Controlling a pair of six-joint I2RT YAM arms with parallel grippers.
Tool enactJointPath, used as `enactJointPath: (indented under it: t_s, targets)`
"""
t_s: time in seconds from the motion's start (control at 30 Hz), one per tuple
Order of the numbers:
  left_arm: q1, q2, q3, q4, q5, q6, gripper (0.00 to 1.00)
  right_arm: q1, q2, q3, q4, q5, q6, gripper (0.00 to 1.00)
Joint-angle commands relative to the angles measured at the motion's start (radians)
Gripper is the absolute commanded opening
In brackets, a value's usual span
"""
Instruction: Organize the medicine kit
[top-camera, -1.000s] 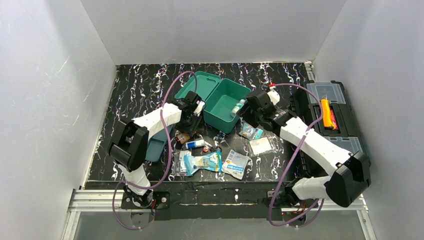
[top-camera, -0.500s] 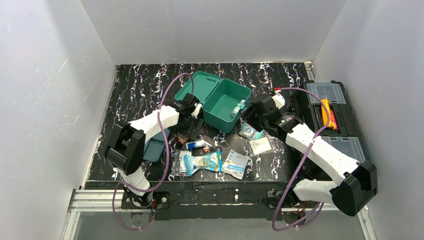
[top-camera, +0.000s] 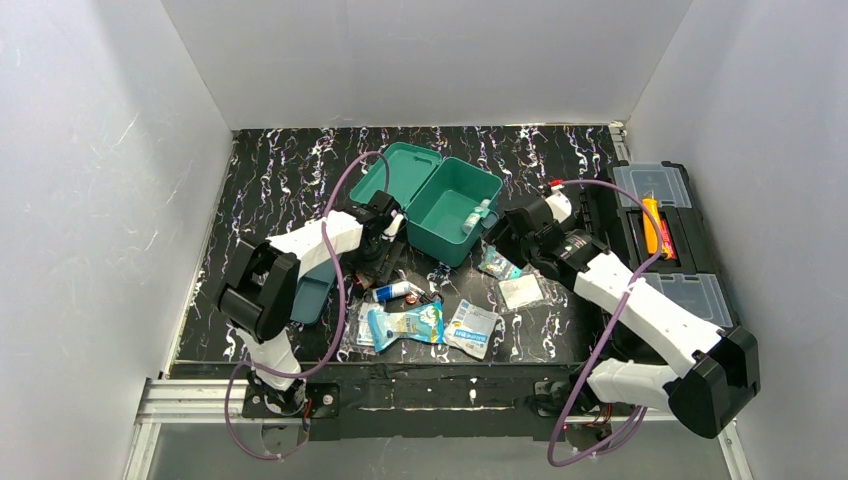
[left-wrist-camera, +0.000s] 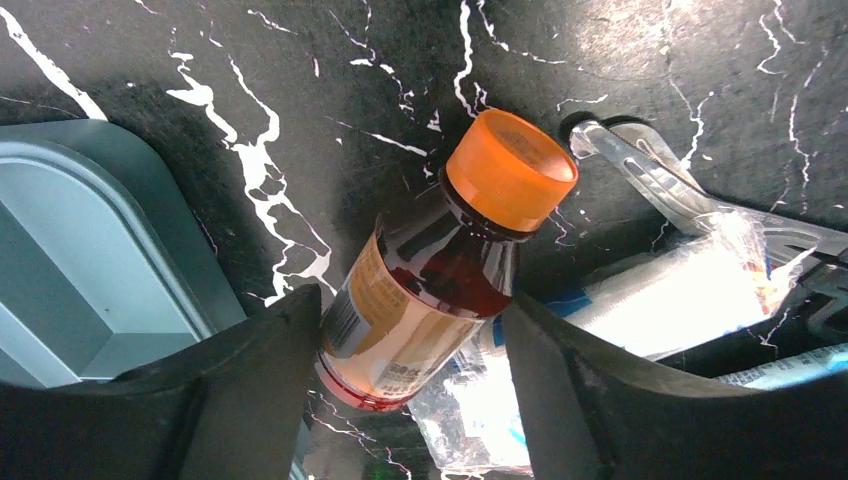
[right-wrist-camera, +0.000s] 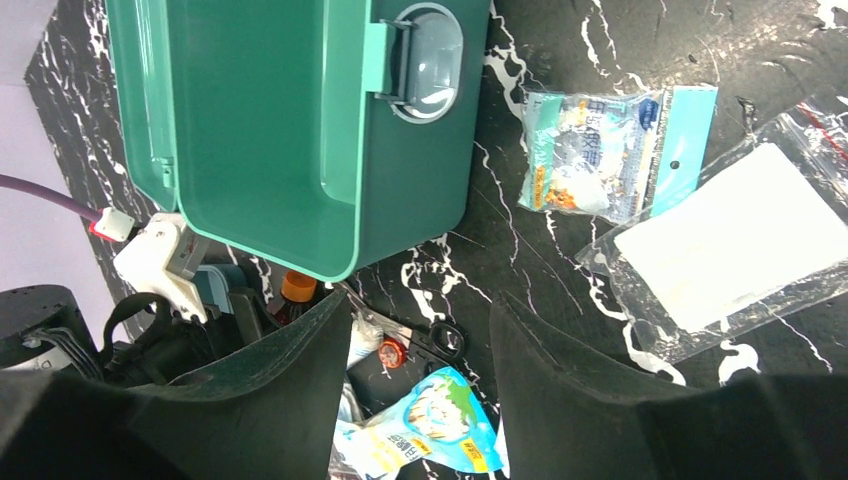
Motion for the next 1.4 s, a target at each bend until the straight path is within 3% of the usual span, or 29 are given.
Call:
enactJointPath:
  t_s: [0.0,0.13,0.47,0.67,1.07,1.37]
  targets:
    - [0.003,0.019,0.022,-0.033,0.005,0.005,0.62,0.005,-0.037,-0.02,-0.005,0.038,0.008,0.6]
    - [0.003,0.025,0.023,-0.035,0.015,0.004,0.52,0.005,-0.059,-0.044,-0.005,0.043,0.009,0.58]
    - [0.003,-0.007,0.027,-0.056,0.011,-0.004,0.0,0.005,-0.12,-0.03,-0.049,0.033,-0.025,0.56]
    - [0.003,-0.093,0.09,-0.14,-0.056,-0.017,0.0,0.005,-0.189,0.034,-0.144,-0.003,-0.13,0.56]
    - [-0.028,-0.216,0.387,-0.282,0.045,-0.084,0.0,0.005,-0.305,0.066,-0.295,-0.165,-0.344,0.57]
    - [-0.046,-0.087,0.693,-0.299,0.214,-0.122,0.0,0.005,-0.399,-0.03,-0.32,-0.268,-0.418,0.57]
